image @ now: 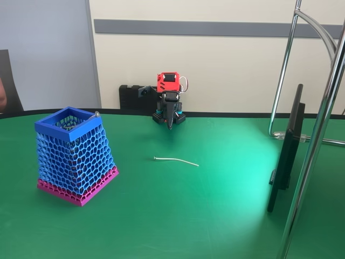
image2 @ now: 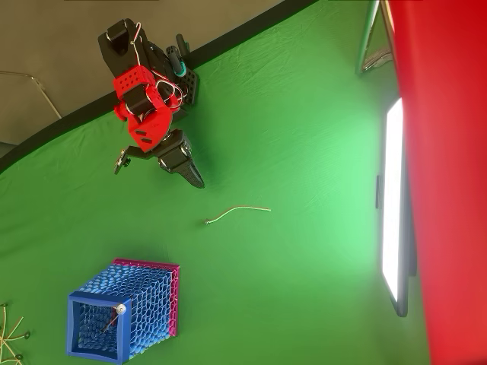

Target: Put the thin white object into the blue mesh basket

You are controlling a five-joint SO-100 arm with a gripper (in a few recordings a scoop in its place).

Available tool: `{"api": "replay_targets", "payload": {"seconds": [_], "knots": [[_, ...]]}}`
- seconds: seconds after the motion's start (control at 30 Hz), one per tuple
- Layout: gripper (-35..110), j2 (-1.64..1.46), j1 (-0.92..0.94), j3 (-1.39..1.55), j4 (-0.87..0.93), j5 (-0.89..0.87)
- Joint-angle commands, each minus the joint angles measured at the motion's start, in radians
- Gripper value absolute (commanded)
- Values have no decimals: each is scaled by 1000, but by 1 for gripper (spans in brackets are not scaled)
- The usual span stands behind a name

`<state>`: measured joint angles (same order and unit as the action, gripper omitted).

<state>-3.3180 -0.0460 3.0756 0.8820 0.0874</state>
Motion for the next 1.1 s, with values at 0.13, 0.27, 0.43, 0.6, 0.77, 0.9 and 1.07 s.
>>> {"api": "replay_targets", "payload": {"seconds": [0.13, 0.27, 0.43, 0.6, 0.77, 0.9, 1.07], "knots": [[1, -6, -8, 8, -18, 11], [1, -6, -8, 8, -18, 9], [1, -6, -14, 8, -21, 11], [1, 0, -17, 8, -28, 9], [1, 143, -15, -26, -107, 18], [1, 279, -14, -77, -138, 32], [1, 474, -8, -198, -146, 25]]}}
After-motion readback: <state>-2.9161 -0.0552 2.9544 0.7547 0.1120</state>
